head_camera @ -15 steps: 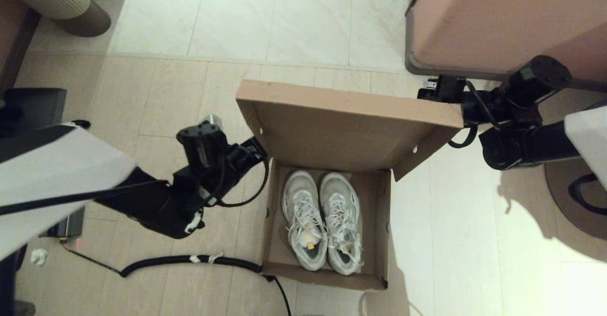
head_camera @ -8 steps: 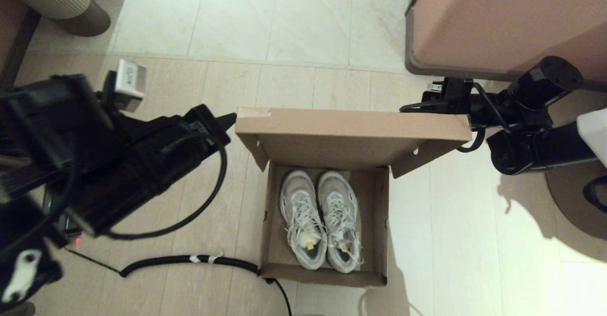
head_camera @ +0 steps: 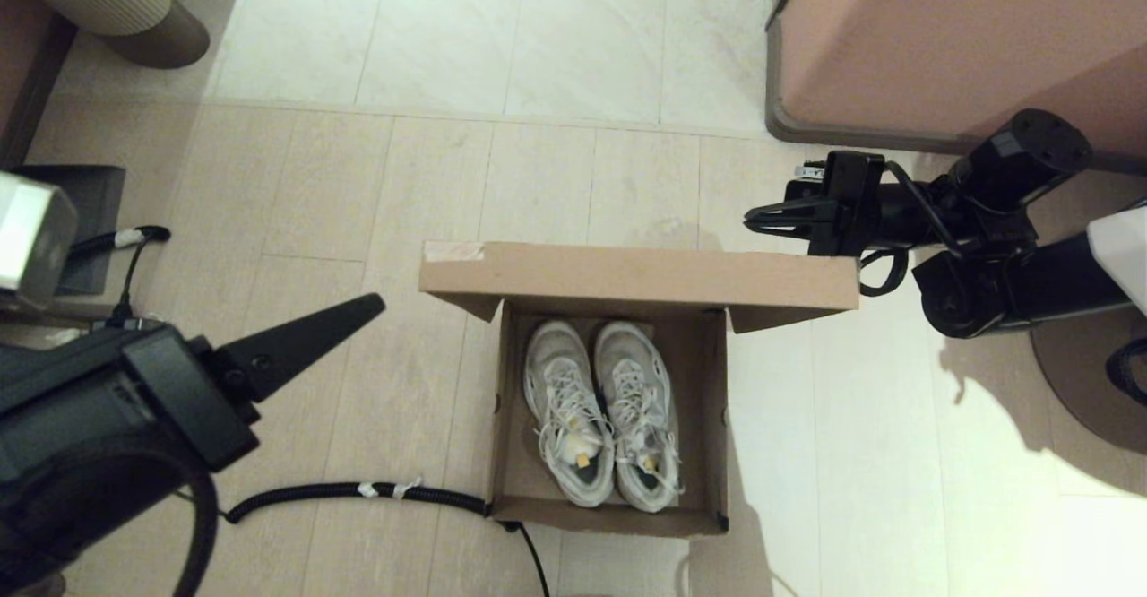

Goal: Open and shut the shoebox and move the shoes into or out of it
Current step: Close the shoe box

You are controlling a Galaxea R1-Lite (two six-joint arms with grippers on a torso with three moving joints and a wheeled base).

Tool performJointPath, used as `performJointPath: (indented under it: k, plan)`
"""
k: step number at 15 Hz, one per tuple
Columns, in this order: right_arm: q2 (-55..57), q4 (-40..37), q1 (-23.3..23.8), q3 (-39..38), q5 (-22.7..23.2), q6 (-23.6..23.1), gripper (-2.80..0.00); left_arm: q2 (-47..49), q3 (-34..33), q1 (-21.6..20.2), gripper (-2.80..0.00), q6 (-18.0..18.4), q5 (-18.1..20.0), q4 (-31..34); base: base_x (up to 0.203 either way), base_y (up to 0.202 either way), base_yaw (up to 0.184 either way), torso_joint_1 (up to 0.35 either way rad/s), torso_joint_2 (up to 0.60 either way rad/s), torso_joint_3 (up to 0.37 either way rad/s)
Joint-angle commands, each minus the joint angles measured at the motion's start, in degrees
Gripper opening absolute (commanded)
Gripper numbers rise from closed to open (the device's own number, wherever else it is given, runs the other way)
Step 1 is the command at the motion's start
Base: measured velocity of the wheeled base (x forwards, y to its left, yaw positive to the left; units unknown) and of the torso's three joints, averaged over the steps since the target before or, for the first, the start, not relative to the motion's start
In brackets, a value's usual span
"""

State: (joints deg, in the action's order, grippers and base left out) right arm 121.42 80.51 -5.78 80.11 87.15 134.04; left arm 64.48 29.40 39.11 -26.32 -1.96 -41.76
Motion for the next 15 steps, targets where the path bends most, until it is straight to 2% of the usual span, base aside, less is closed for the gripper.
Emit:
performJointPath:
  k: [1,6,9,11,13,14,15]
  plan:
    - [-1.32,0.44,-0.62,-1.68,0.51,0.75,-2.8,6.48,1.48,-0.78,-2.8,-0.2,0.4,-1.43,0.0,0.0,0.0,0.0,0.0,0.0]
    - [-4.04,1.01,-2.09,-12.16,0.51,0.37,-2.8,23.12,9.33,-8.7,-2.8,-0.14,0.88,-4.21,0.0,0.0,0.0,0.0,0.0,0.0]
    - [-4.76,4.37,-2.44,-17.05,0.51,-0.96,-2.8,35.17,16.75,-12.29,-2.8,-0.06,0.83,-10.48,0.0,0.0,0.0,0.0,0.0,0.0]
    - [-4.36,6.44,-2.74,-17.11,0.51,-2.12,-2.8,39.62,17.77,-12.47,-2.8,0.04,0.61,-13.97,0.0,0.0,0.0,0.0,0.0,0.0]
    - [-3.41,6.45,-2.69,-13.3,-0.86,-4.14,-2.8,39.87,13.9,-10.41,-2.8,0.1,0.56,-14.78,0.0,0.0,0.0,0.0,0.0,0.0]
    - [-2.36,6.34,-2.39,-9.6,-3.21,-4.82,-2.8,39.7,12.0,-8.96,-2.8,0.12,0.38,-14.94,0.0,0.0,0.0,0.0,0.0,0.0]
    - [-1.4,6.25,-1.67,-7.11,-8.16,-5.2,-2.8,39.55,11.25,-7.54,-2.8,0.13,-0.41,-15.05,0.0,0.0,0.0,0.0,0.0,0.0]
